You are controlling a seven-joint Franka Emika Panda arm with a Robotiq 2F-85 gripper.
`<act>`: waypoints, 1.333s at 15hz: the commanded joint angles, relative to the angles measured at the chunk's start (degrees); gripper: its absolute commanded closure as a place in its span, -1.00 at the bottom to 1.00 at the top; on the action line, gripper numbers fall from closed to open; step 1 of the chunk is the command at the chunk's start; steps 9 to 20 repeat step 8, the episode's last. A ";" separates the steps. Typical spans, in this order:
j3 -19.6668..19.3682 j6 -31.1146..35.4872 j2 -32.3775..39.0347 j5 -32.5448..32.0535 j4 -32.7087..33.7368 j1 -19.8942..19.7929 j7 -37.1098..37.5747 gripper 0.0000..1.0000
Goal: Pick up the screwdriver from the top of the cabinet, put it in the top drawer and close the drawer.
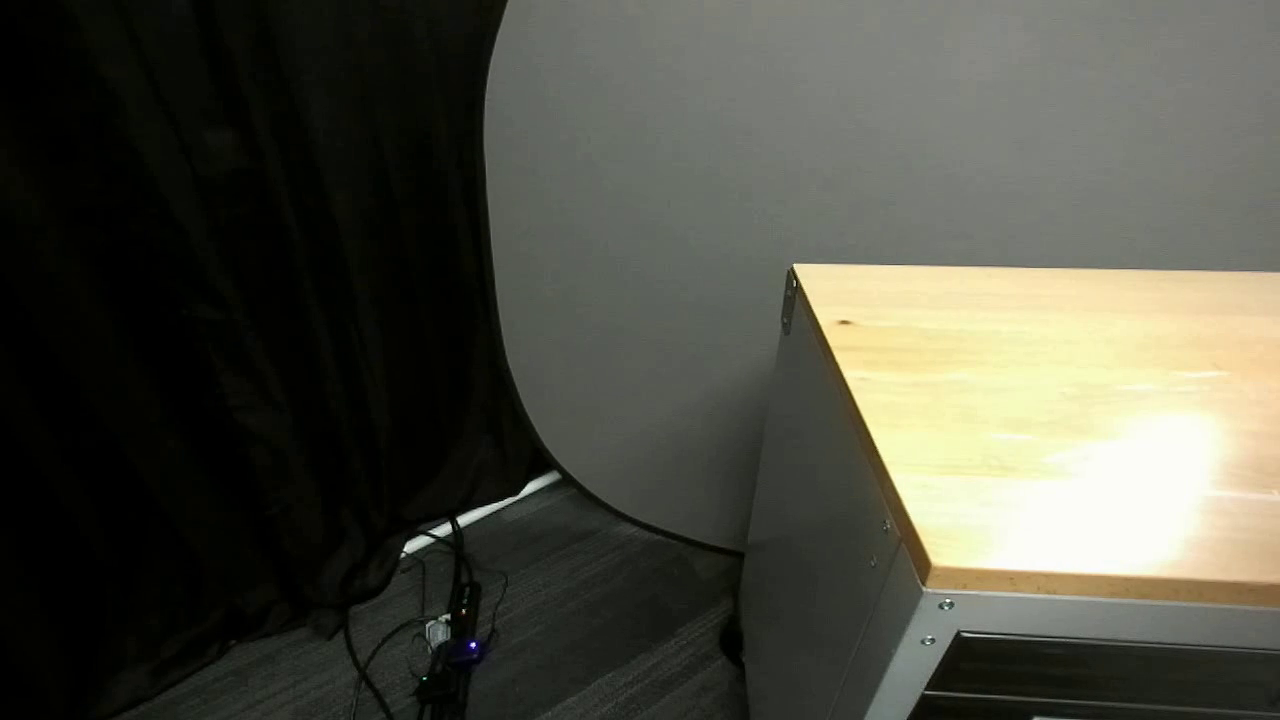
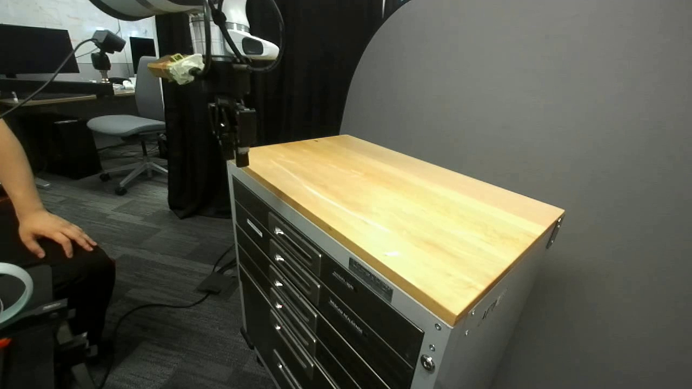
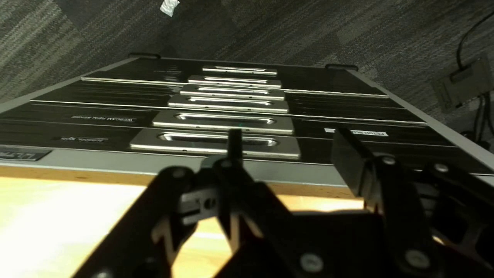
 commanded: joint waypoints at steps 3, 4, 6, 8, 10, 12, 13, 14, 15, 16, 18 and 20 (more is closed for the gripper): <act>1.26 -4.22 -2.85 1.75 0.51 -1.88 -3.17 -1.00; 1.38 -1.71 -1.21 0.07 0.09 -1.84 -0.91 -1.00; 1.38 -1.95 -1.21 0.08 -0.05 -1.93 -0.96 -1.00; 1.38 -1.95 -0.88 0.07 -0.09 -1.92 -0.95 -1.00; 1.38 -1.95 -0.88 0.07 -0.09 -1.92 -0.95 -1.00; 1.38 -1.95 -0.88 0.07 -0.09 -1.92 -0.95 -1.00; 1.38 -1.95 -0.88 0.07 -0.09 -1.92 -0.95 -1.00; 1.38 -1.95 -0.88 0.07 -0.09 -1.92 -0.95 -1.00; 1.38 -1.95 -0.88 0.07 -0.09 -1.92 -0.95 -1.00; 1.38 -1.95 -0.88 0.07 -0.09 -1.92 -0.95 -1.00; 1.38 -1.95 -0.88 0.07 -0.09 -1.92 -0.95 -1.00; 1.38 -1.95 -0.88 0.07 -0.09 -1.92 -0.95 -1.00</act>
